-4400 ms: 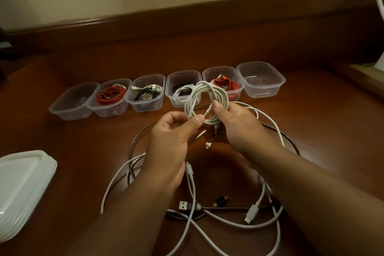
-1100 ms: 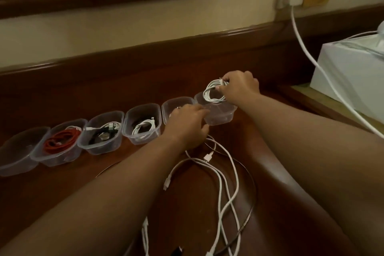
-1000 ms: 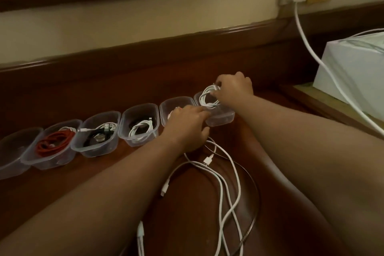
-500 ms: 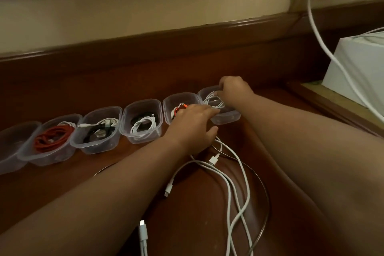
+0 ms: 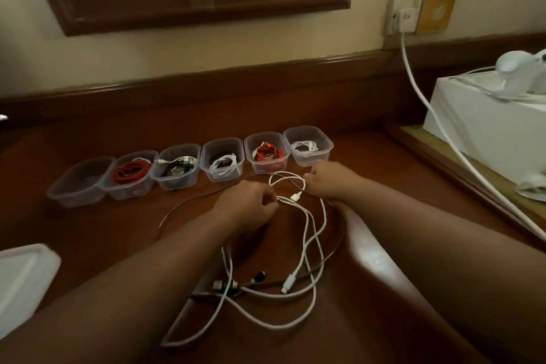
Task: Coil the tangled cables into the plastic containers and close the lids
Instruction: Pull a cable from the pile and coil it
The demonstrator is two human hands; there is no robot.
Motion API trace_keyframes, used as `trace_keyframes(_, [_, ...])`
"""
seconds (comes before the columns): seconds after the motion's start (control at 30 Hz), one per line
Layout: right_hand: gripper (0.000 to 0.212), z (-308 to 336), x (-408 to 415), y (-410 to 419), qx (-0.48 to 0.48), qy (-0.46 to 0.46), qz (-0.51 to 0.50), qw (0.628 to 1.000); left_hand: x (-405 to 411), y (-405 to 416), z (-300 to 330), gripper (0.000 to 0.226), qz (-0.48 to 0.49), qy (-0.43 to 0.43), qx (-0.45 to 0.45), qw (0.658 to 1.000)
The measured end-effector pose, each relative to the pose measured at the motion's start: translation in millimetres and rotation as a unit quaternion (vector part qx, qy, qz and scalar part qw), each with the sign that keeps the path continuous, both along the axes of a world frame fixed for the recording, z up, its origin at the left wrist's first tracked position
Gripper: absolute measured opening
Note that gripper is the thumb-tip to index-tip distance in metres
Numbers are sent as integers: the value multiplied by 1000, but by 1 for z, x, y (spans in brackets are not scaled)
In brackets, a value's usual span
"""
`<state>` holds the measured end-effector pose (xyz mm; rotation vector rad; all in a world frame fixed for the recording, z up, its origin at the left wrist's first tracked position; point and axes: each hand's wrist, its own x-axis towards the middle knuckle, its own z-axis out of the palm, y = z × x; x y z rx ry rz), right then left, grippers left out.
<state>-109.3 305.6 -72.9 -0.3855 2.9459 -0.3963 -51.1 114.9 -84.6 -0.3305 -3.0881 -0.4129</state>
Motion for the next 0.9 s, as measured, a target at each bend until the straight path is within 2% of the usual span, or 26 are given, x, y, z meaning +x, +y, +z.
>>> trace_keyframes(0.2, [16, -9, 51, 19, 47, -31, -50, 997, 45, -1, 0, 16, 26, -36, 1, 999])
trace_keyframes(0.57, [16, -16, 103, 42, 18, -19, -146, 989, 90, 10, -4, 29, 12, -43, -46, 998])
trace_keyframes(0.63, [13, -12, 104, 47, -78, -2, -212, 974, 90, 12, 1, 29, 21, -29, -31, 999])
trace_keyframes(0.7, [8, -3, 100, 51, -231, 21, -278, 932, 89, 15, 8, 28, 32, 8, -6, 999])
trace_keyframes(0.73, [12, 4, 96, 53, -316, 18, -289, 903, 88, 17, 10, 27, 33, 30, 8, 999])
trace_keyframes(0.83, [25, 25, 95, 53, -525, -22, -257, 811, 85, 24, 18, 30, 29, 87, 50, 995])
trace_keyframes(0.9, [26, 40, 101, 46, -579, 0, -214, 787, 83, 28, 23, 35, 26, 122, 89, 988])
